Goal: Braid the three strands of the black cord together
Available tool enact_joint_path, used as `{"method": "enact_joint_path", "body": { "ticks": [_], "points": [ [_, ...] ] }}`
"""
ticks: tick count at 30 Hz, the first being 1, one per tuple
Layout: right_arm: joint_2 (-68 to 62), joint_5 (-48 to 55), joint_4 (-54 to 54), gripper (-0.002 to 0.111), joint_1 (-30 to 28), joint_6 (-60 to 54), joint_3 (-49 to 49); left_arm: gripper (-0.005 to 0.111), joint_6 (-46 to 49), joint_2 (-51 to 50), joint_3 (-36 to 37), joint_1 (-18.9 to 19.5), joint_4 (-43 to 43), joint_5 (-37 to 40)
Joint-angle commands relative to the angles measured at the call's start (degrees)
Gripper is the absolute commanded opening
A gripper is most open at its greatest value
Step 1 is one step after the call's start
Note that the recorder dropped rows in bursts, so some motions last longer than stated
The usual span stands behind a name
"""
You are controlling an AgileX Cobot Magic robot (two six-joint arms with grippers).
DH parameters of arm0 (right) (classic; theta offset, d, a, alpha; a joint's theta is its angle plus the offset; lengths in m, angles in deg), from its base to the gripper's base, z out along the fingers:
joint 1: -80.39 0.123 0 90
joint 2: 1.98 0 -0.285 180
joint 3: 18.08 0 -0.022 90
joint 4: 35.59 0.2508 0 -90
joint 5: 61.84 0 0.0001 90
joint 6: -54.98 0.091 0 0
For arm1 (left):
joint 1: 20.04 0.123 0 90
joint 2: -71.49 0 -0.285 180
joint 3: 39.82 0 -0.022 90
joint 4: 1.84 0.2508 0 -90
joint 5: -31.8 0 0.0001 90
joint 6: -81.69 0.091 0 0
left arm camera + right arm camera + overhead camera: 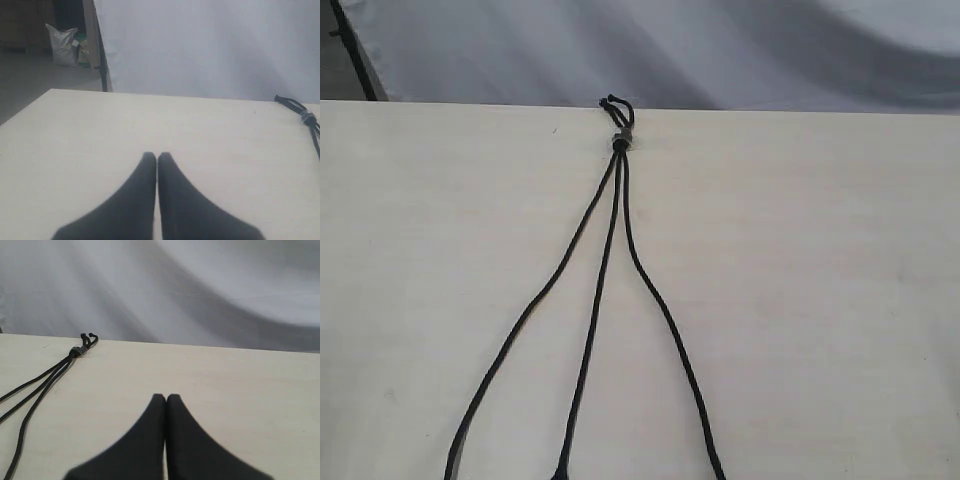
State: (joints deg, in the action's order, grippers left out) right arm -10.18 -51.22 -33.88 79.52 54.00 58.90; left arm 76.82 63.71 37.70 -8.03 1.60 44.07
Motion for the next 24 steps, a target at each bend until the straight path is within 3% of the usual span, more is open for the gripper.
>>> {"method": "enact_joint_path", "body": {
  "ticks": [1,10,18,21,24],
  "points": [
    [0.4,0.0,0.0,0.000,-0.3,0.2,0.2,0.001,0.2,0.0,-0.3,0.1,-0.6,-0.1],
    [0.4,-0.5,0.0,0.000,-0.3,0.0,0.2,0.001,0.2,0.0,-0.3,0.1,-0.6,-0.1],
    [0.4,-14.3,4.5,0.000,-0.3,5.4,0.2,0.001,0.0,0.0,-0.3,0.1,-0.9,-0.5],
    [0.4,-17.1,4.5,0.000,-0.3,8.1,0.2,0.001,-6.2,0.0,-0.3,0.1,-6.6,-6.6],
    [0.4,-21.1,4.5,0.000,-0.3,11.6,0.2,0.001,-15.5,0.0,-0.3,0.1,-14.0,-18.6]
  ]
}}
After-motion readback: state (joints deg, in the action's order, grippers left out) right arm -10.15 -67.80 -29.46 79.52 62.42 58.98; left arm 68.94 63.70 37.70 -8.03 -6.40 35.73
